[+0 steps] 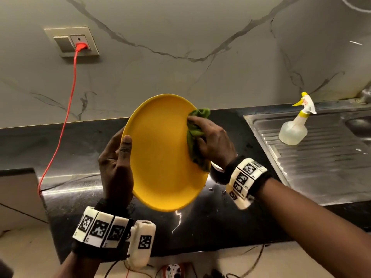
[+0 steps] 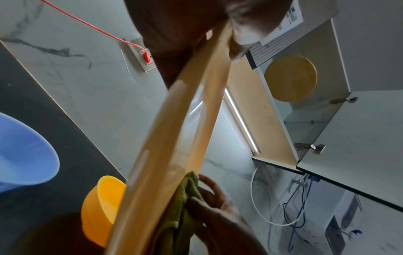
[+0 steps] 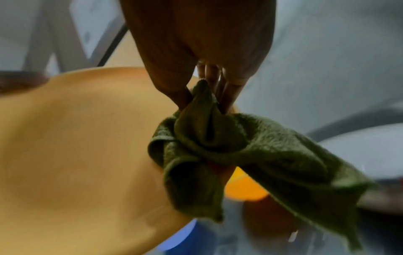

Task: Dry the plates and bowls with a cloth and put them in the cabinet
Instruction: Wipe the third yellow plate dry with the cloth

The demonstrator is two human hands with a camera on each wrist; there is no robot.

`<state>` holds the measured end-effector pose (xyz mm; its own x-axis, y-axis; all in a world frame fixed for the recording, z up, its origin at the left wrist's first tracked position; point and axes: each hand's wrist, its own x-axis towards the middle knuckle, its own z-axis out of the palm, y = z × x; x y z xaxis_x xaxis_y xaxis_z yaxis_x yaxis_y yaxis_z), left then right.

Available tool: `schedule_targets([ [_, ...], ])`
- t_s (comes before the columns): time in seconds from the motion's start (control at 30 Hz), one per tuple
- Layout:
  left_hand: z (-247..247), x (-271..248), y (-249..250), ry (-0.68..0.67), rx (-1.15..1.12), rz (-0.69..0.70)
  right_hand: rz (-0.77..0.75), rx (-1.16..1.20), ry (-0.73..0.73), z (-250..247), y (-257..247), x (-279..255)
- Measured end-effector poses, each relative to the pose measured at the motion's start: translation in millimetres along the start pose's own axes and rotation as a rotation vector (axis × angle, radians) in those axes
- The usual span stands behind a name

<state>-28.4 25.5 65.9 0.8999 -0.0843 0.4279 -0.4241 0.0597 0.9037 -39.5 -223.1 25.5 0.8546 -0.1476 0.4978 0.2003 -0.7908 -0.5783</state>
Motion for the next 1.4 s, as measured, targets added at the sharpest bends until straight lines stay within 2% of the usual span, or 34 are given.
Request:
schedule_targets([
  [0.1,-2,2,-1,0.004,0.006,0.01,0.206,0.231,-0.017,19,-5,-34],
  [0.17,-2,3,-1,0.01,0.011,0.019,0.207,0.294,0.002,34,-26,-47],
  [0.27,1,4,-3,0.025,0.008,0.046,0.104,0.415,0.107,47,-64,-46],
  [0.33,5,3,-3,0.03,0.01,0.051,-0.013,0.446,0.123,50,-84,-43],
  [0.43,7,3,-7,0.043,-0.031,0.001,-0.239,0.4,0.057,62,-104,-51],
  [0.53,1,9,-11,0.094,-0.023,-0.009,-0.334,0.407,-0.064,72,-100,-72],
  [0.63,-6,11,-9,0.096,0.026,0.016,-0.391,0.25,-0.185,66,-72,-82],
  [0.7,-8,14,-9,0.12,0.02,0.034,-0.344,0.171,-0.17,60,-55,-73],
  [0.73,-8,15,-8,0.128,0.01,0.043,-0.259,0.165,-0.129,57,-47,-64],
  [0.83,-8,17,-5,0.092,-0.01,0.045,0.006,0.199,0.076,49,-30,-27],
  [0.9,-7,15,-4,0.069,-0.027,0.038,0.045,0.185,0.15,43,-29,-3],
  [1.03,3,6,-9,0.036,-0.027,0.024,-0.069,0.201,0.157,41,-67,21],
  [1.1,3,8,-12,0.053,-0.04,0.005,-0.162,0.283,0.078,47,-94,14],
  [1.2,-7,16,-16,0.087,-0.058,0.019,-0.333,0.388,-0.055,68,-114,-23],
  [1.3,-18,22,-20,0.141,0.046,0.112,-0.395,0.41,-0.183,81,-104,-62],
  [1.4,-25,23,-24,0.144,0.09,0.15,-0.503,0.218,-0.212,82,-73,-70],
])
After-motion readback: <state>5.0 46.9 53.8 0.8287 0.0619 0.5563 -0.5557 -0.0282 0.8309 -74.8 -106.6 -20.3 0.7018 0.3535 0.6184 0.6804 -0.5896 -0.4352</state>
